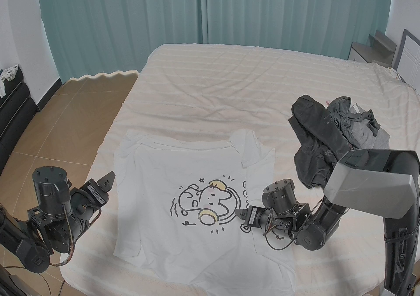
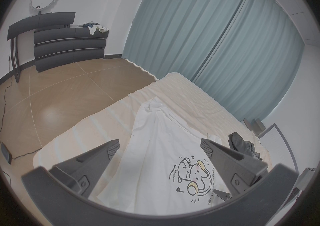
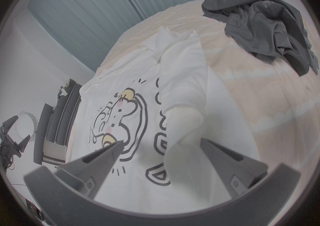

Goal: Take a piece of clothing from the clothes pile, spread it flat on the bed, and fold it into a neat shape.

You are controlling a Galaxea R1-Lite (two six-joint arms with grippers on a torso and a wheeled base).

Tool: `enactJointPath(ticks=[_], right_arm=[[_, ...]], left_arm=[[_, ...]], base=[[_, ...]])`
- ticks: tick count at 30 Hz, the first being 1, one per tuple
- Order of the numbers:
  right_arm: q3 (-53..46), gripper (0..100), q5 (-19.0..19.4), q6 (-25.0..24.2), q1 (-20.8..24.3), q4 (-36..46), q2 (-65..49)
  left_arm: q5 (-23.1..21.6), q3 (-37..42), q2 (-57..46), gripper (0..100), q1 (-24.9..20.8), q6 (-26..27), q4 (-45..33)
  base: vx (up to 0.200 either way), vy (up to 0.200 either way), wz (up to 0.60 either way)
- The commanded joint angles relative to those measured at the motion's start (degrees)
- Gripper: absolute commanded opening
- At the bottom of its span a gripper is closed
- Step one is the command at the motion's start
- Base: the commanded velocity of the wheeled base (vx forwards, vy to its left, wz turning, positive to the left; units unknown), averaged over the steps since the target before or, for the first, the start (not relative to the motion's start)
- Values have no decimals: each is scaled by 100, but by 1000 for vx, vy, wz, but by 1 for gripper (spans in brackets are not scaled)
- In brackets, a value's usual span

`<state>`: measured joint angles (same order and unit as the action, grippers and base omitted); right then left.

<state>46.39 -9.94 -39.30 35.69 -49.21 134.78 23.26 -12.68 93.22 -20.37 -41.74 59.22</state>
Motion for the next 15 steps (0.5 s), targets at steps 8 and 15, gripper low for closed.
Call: enactJointPath(ticks=[8, 15], right_arm=[[20, 0, -44, 19, -80, -1, 136], [-147, 0, -79, 28, -256, 8, -162]], left_arm=[[12, -7, 12, 100, 16, -1, 2], [12, -7, -6, 100, 24, 8, 2]], base=[[0, 0, 0], [0, 0, 0]])
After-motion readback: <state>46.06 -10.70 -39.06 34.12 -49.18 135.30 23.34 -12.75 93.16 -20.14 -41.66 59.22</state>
